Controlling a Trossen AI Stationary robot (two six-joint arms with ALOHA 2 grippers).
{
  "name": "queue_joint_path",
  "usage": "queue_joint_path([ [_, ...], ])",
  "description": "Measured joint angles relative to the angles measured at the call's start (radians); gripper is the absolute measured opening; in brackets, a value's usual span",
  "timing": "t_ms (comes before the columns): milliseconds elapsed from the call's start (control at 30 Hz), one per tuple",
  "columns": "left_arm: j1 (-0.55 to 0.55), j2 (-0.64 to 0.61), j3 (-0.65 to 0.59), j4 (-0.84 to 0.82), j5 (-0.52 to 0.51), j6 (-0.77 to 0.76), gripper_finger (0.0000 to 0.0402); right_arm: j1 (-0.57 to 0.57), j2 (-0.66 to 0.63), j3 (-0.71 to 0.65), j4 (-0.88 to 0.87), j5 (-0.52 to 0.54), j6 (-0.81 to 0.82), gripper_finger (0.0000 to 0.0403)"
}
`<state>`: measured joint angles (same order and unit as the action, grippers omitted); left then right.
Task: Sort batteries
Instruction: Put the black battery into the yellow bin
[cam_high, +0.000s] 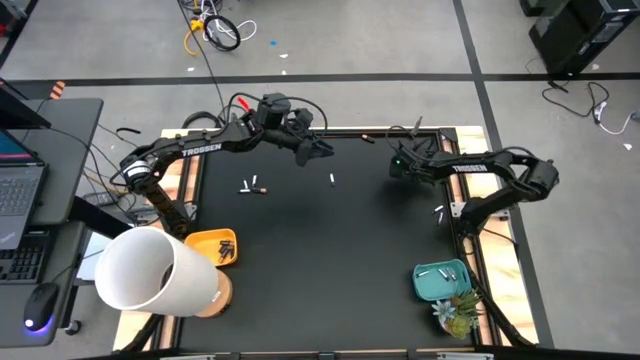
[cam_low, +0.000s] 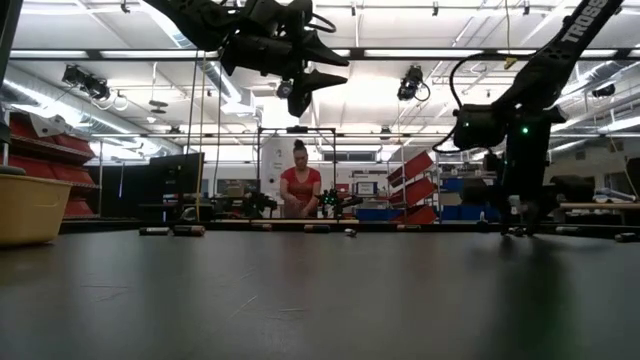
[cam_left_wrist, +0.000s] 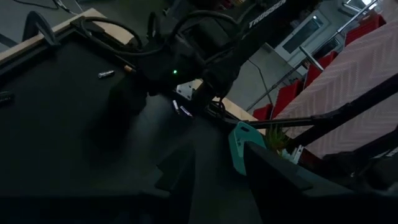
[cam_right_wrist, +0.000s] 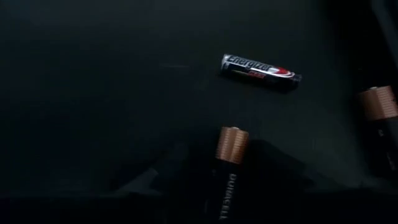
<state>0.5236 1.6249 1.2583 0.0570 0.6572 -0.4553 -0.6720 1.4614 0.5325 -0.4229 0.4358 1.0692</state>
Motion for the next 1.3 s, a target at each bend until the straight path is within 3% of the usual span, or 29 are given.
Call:
queue_joint_path([
  [167, 0.0, 0.0, 0.0, 0.0, 0.001, -0.001, 0.0152, 0.028, -0.034, -0.006, -0.004, -0.01, 0.001, 0.0032],
  [200, 0.0, 0.0, 0.0, 0.001, 0.001, 0.001, 0.0152, 0.03, -0.039, -0.005, -0.002, -0.021, -0.003, 0.0024],
  [600, 0.0, 0.0, 0.0, 0.002, 0.0, 0.027, 0.0152, 0.015, -0.052, -0.005, -0.005, -0.071, -0.044, 0.0023],
  [833, 0.0, 0.0, 0.0, 0.001, -0.001, 0.027, 0.0152, 0.018, -0.156, -0.012, -0.037, -0.143, -0.082, 0.0023],
  [1100, 0.0, 0.0, 0.0, -0.001, -0.001, 0.029, 0.0152, 0.065, -0.295, -0.011, -0.054, -0.14, -0.105, 0.0023],
  [1300, 0.0, 0.0, 0.0, -0.011, -0.002, 0.0, 0.0152, 0.136, -0.409, -0.01, 0.216, -0.199, -0.231, 0.0023],
])
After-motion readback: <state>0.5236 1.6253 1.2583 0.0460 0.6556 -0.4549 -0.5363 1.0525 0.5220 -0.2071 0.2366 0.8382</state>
